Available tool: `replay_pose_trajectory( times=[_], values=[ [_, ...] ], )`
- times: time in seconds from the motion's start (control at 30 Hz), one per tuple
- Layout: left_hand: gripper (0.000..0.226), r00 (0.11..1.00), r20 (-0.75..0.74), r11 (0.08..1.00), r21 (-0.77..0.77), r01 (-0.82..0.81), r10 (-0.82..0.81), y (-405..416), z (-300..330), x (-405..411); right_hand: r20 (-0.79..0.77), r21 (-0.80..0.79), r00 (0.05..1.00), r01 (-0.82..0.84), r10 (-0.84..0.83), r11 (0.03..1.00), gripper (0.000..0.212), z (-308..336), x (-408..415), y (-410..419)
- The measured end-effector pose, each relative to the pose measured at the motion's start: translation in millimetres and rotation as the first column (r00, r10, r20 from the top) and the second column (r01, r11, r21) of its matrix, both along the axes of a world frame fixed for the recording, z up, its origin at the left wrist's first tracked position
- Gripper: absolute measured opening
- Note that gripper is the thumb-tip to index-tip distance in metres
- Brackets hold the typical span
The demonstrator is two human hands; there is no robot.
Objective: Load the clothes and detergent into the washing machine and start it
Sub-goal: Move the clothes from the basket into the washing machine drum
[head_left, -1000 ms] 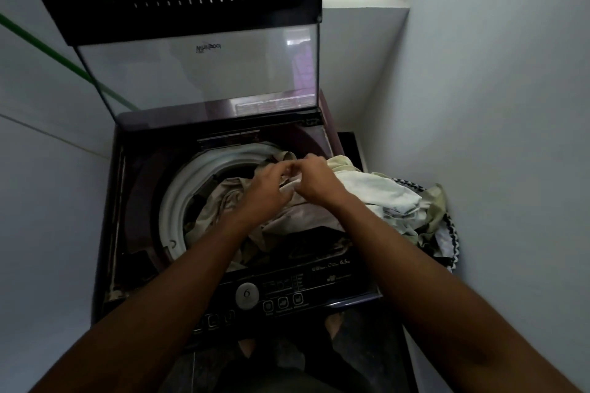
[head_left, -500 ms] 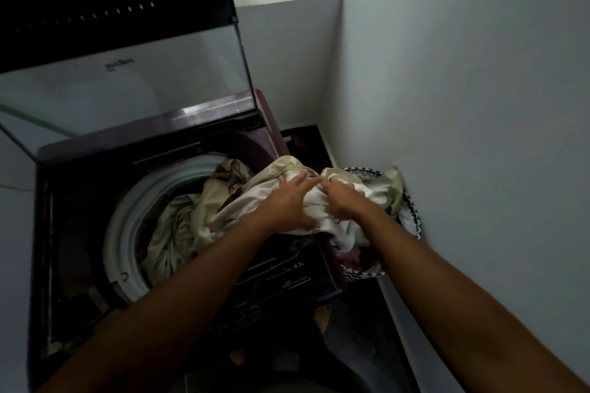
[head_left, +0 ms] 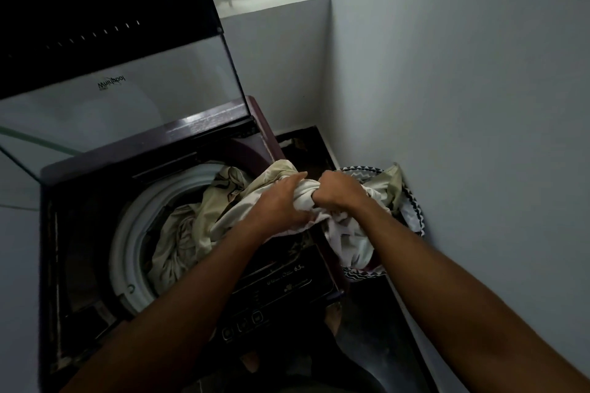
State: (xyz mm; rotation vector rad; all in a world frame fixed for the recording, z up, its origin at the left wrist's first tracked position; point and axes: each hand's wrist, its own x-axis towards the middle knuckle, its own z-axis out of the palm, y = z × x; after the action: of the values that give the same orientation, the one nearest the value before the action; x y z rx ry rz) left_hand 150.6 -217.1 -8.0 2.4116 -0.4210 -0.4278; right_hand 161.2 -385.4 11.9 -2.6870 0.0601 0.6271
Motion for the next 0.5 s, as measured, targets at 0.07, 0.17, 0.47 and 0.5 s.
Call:
replay_pose_trajectory(
  times=[0.07, 0.17, 0.47, 0.5],
  values=[
    [0.080, 0.999, 0.023, 0.995, -0.100, -0.020, 0.022, 4, 4, -1, 0.013, 0.031, 1.000, 0.017, -0.017, 0.999, 0.028, 13, 4, 7],
    [0.055, 0.996, 0.074, 0.974, -0.225, -0.038, 0.056, 12, 13, -2, 0.010, 0.111, 1.000, 0.025, -0.026, 0.993, 0.023, 30, 9, 19],
    [0.050, 0.939, 0.188, 0.937, -0.260, -0.234, 0.287, 73, 31, -9, 0.143, 0.235, 0.990, -0.054, 0.021, 0.970, 0.044, 59, 17, 93],
    [0.051, 0.923, 0.197, 0.919, -0.289, -0.268, 0.332, 83, 33, -10, 0.174, 0.265, 0.984, -0.076, 0.030, 0.961, 0.045, 61, 17, 104]
  ],
)
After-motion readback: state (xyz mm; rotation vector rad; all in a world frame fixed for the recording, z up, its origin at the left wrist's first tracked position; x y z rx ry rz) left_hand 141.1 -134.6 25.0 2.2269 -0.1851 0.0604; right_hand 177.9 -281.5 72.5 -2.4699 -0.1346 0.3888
